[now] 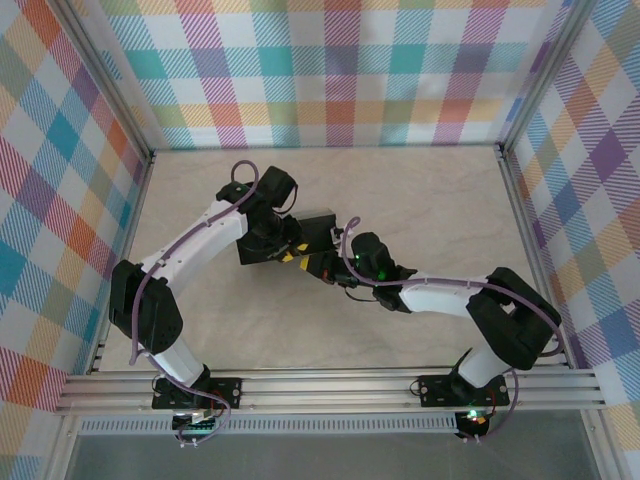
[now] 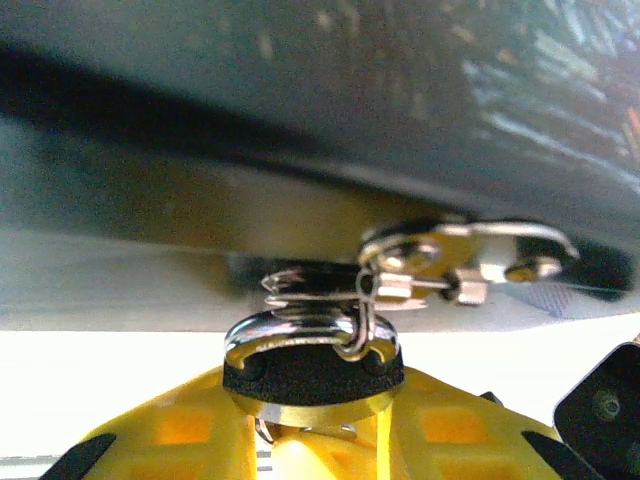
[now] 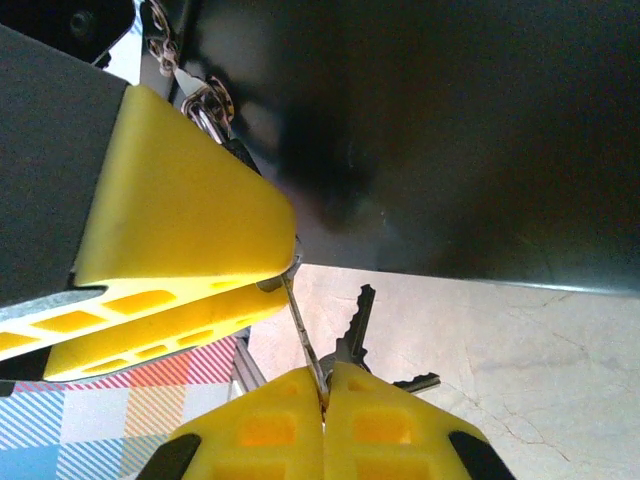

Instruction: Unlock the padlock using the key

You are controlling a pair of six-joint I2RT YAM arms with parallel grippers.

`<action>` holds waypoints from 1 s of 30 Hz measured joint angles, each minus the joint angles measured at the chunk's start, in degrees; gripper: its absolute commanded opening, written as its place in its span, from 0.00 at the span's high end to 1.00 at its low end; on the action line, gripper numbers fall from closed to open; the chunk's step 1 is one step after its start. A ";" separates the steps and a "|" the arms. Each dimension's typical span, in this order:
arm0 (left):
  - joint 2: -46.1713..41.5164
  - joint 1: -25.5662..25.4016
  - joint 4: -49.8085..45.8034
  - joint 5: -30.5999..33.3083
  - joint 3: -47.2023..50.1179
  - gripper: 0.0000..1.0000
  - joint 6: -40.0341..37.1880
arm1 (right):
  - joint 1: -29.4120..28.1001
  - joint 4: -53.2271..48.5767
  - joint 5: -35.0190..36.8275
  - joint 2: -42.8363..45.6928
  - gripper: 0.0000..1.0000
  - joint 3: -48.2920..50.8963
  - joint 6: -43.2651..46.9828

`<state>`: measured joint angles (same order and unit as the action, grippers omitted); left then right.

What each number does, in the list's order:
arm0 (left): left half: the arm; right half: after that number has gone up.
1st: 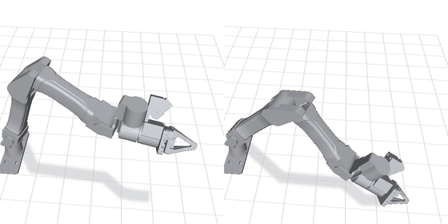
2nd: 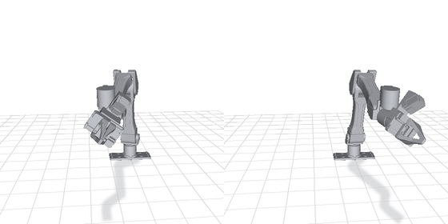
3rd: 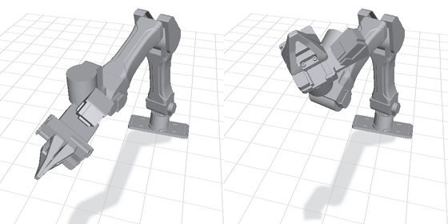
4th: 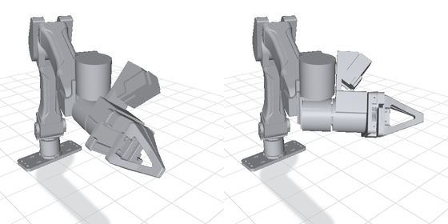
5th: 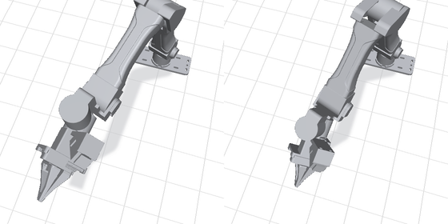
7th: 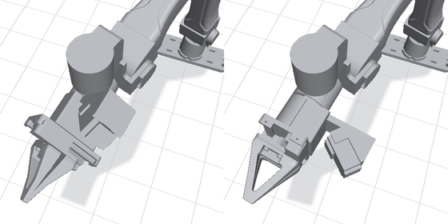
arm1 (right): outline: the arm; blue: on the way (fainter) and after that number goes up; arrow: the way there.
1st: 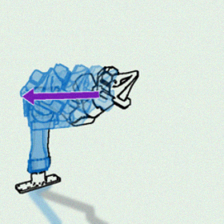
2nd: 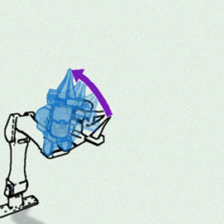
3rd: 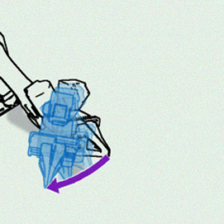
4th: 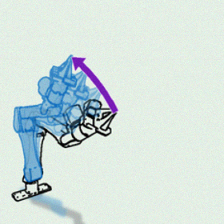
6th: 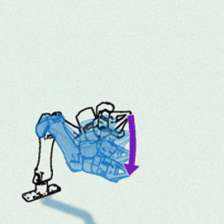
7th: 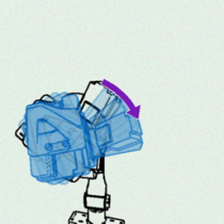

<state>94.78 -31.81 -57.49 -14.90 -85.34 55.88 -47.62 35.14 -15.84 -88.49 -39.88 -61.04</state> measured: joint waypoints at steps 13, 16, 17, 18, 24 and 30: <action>0.17 0.09 -0.59 -1.77 -0.04 1.00 -0.17 | -2.01 -12.96 5.64 3.58 1.00 -3.26 12.07; 0.24 0.11 -0.48 -1.77 -0.04 1.00 -0.15 | -2.10 -13.03 5.79 3.54 1.00 -3.43 12.50; 0.24 0.11 -0.44 -1.73 -0.04 1.00 -0.17 | -2.10 -12.70 5.75 3.41 1.00 -3.43 12.59; 0.24 0.17 -0.44 -1.57 -0.04 1.00 -0.17 | -2.10 -12.26 5.73 3.17 1.00 -3.43 12.70; 0.24 0.59 -0.94 -1.03 -0.04 1.00 -0.15 | -2.12 -9.44 4.44 1.75 1.00 -3.34 13.77; 0.20 0.94 -1.05 -0.09 -0.02 1.00 -0.17 | -3.13 -7.30 6.62 0.31 1.00 -3.32 12.94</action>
<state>94.98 -30.87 -58.54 -14.98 -85.36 55.70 -50.74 27.83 -9.21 -88.18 -43.20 -48.10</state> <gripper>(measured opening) 0.276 0.043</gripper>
